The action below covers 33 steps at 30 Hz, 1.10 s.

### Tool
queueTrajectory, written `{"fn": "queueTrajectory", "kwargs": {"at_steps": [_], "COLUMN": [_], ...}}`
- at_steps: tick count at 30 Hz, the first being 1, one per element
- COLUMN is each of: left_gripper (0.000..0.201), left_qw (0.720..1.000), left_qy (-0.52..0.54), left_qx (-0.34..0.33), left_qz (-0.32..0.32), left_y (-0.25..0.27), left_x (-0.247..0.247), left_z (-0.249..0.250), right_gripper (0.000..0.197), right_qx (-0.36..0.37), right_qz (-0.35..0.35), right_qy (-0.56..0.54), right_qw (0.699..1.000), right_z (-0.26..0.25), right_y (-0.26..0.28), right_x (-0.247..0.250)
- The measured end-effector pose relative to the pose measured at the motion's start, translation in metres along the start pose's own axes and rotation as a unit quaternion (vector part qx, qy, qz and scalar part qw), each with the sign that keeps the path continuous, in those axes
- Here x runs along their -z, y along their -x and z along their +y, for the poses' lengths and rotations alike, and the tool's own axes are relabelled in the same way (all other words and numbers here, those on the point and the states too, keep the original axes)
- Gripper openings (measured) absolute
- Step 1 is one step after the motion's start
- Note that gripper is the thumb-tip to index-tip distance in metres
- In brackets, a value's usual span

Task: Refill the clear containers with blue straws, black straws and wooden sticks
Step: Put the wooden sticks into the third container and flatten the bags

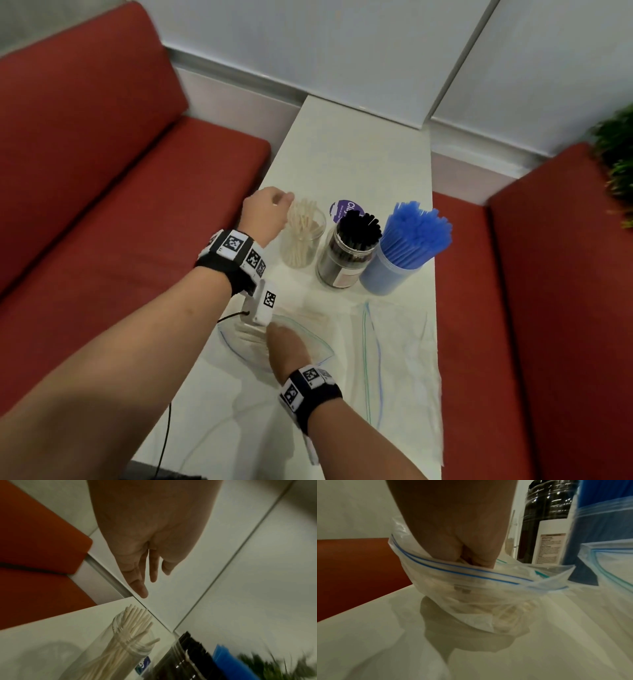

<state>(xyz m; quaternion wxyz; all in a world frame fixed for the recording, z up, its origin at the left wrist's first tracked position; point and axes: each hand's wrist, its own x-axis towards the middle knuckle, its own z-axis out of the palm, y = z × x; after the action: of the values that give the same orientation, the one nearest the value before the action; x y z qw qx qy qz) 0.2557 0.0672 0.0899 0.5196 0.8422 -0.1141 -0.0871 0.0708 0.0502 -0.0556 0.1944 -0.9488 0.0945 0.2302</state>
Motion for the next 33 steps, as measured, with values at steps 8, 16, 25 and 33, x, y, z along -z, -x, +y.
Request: {"fn": "queueTrajectory", "kwargs": {"at_steps": [8,16,25,33], "left_gripper": [0.035,0.037,0.036,0.021], "left_qw": [0.962,0.916,0.718,0.738], "left_qy": [0.208,0.305,0.497,0.416], "left_qx": [0.089,0.214,0.356,0.372], "left_qz": [-0.15,-0.15,-0.333,-0.38], "left_y": [0.05,0.079,0.097,0.1], "left_x": [0.029,0.027,-0.003,-0.006], "left_z": [-0.027,-0.068,-0.035,-0.027], "right_gripper": [0.018,0.034,0.031,0.038], "right_qx": [0.075,0.057,0.156,0.125], "right_qz": [0.066,0.257,0.275,0.258], "right_qy": [-0.218,-0.603,-0.601,-0.642], "right_qw": [0.971,0.753,0.734,0.711], "right_z": [0.01,0.0,-0.029,-0.026], "right_y": [0.017,0.04,0.052,0.046], "right_x": [0.008,0.111,0.19,0.182]}}
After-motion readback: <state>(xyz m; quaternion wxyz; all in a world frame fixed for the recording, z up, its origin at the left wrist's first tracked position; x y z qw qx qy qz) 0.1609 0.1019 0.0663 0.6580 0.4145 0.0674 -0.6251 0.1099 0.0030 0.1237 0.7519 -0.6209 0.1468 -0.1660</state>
